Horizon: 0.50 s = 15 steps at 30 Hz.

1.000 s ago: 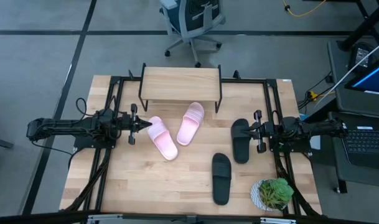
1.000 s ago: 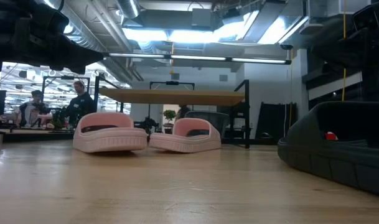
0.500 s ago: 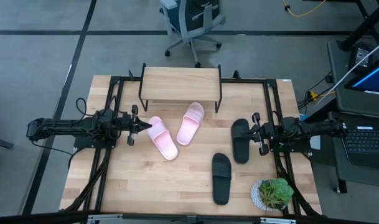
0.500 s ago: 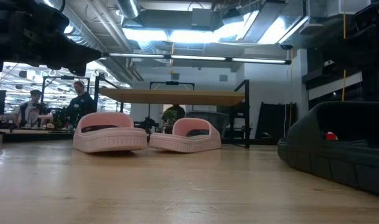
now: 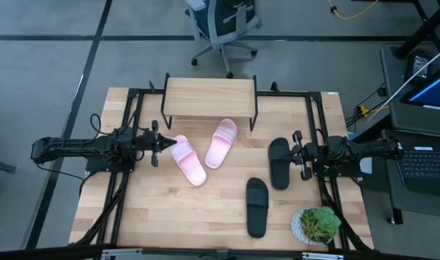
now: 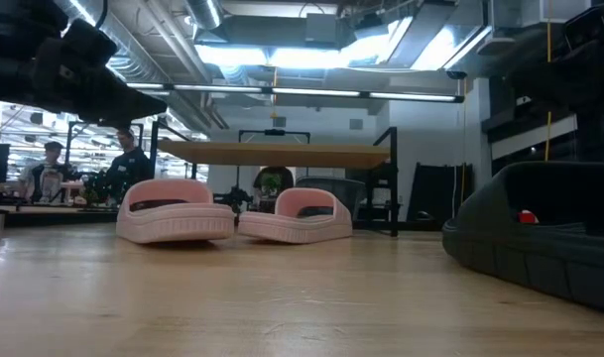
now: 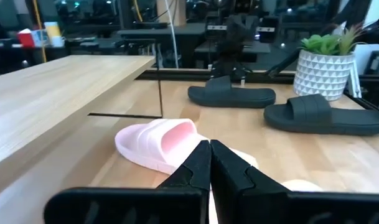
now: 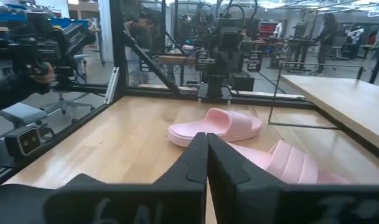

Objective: Pick and place slides into the shelf
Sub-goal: Put the left pink slipper on the shelf

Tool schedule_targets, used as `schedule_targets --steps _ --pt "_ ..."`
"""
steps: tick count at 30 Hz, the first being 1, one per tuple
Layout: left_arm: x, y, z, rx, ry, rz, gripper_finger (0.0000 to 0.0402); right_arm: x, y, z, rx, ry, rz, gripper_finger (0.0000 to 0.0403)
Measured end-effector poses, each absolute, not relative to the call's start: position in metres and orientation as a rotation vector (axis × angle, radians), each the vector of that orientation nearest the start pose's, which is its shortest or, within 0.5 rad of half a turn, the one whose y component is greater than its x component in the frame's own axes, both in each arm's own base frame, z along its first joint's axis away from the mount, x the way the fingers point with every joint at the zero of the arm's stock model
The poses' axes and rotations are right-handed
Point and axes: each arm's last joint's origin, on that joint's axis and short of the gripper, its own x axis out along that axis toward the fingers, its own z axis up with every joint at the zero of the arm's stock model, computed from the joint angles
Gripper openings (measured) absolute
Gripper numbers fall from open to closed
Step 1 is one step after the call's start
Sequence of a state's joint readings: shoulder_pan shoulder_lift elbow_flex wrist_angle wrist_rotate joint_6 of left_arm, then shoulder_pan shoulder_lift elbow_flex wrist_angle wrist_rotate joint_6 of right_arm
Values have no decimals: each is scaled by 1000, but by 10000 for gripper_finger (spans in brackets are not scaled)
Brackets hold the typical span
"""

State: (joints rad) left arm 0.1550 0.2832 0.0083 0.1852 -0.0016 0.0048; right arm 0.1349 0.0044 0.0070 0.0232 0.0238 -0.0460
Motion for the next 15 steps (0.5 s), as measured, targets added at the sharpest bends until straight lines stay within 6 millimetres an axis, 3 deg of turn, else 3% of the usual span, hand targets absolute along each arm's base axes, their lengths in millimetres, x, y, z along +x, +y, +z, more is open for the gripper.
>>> schedule_targets --steps 7,15 --pt "114 18 161 2 83 156 0 99 13 165 -138 0 109 3" --pt "114 18 169 -13 -9 161 0 105 11 158 -125 98 28 3"
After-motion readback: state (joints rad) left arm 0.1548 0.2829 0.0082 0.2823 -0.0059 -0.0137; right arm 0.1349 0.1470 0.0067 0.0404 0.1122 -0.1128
